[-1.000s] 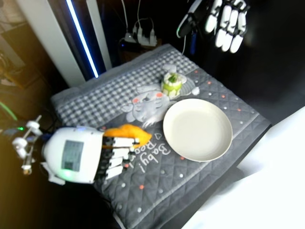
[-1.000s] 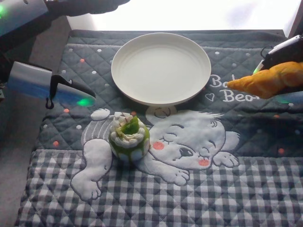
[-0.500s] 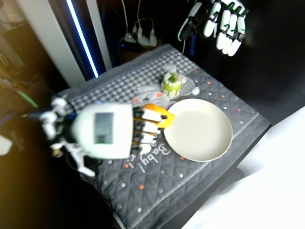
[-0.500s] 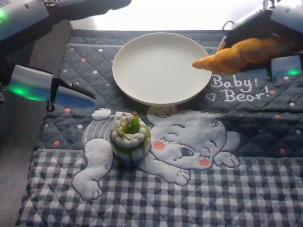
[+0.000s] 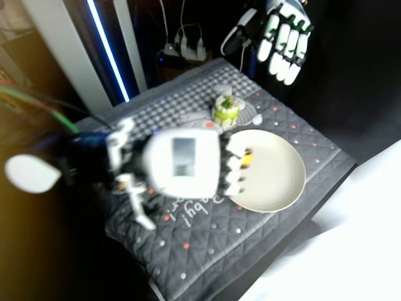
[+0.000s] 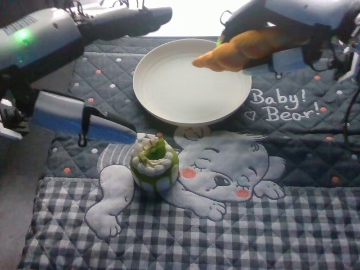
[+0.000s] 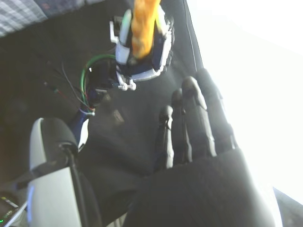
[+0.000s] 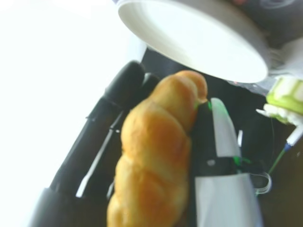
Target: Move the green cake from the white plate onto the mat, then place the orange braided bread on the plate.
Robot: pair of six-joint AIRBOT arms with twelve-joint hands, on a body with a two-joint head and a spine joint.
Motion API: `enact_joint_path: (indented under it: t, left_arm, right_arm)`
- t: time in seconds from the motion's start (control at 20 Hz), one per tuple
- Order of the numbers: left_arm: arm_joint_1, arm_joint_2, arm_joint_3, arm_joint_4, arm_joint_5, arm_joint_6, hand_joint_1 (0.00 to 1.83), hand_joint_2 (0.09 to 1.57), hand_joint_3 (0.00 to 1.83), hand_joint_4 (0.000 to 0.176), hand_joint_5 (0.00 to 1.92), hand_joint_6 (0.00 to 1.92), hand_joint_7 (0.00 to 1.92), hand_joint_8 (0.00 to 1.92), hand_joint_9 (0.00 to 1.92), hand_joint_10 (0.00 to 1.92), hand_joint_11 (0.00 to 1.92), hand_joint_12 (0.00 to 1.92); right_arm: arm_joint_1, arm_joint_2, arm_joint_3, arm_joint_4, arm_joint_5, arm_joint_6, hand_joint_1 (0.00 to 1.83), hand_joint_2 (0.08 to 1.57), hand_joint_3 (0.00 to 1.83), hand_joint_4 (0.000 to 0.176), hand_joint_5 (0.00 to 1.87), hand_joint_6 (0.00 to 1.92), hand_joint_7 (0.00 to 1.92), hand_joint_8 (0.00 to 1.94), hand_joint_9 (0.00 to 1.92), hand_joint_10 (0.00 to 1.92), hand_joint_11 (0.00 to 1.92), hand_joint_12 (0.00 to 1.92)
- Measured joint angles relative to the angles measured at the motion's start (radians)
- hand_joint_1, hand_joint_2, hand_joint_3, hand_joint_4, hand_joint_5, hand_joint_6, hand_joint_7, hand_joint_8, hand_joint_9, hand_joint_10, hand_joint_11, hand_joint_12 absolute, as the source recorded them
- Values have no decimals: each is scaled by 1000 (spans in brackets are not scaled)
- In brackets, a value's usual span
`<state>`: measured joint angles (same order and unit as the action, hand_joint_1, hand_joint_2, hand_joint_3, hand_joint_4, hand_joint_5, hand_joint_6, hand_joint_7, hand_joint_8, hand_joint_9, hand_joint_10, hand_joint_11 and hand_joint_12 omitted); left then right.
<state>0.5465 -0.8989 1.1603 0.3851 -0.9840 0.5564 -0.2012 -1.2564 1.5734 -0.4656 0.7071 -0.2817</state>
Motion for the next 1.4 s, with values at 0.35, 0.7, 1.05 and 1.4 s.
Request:
enact_joint_path:
  t: [0.35, 0.7, 1.05, 1.4]
  left_arm:
    - [17, -62, 45, 17, -28, -56, 554, 942, 22, 47, 156, 0, 392, 0, 422, 0, 281, 463]
    - [32, -108, 88, 29, -71, -109, 541, 987, 0, 83, 125, 1, 329, 1, 348, 1, 156, 563]
    - [6, -136, 101, 68, -90, -138, 533, 1016, 3, 95, 181, 2, 352, 0, 374, 0, 186, 539]
    - [6, -136, 101, 67, -90, -150, 490, 1081, 1, 67, 143, 0, 354, 0, 415, 2, 233, 577]
  right_arm:
    - [50, -115, 104, -2, -61, -16, 1174, 1109, 0, 0, 989, 946, 1047, 1524, 1230, 1783, 1279, 1899]
    - [60, -229, 169, -13, -55, -17, 1245, 1158, 6, 0, 878, 1055, 899, 1247, 1061, 1692, 1131, 1888]
    - [60, -247, 179, -10, -61, -18, 1171, 1259, 4, 0, 689, 1384, 725, 1586, 940, 1850, 1055, 1921]
    - [60, -241, 166, -20, -54, -19, 472, 951, 0, 162, 0, 0, 93, 6, 230, 1, 0, 1030]
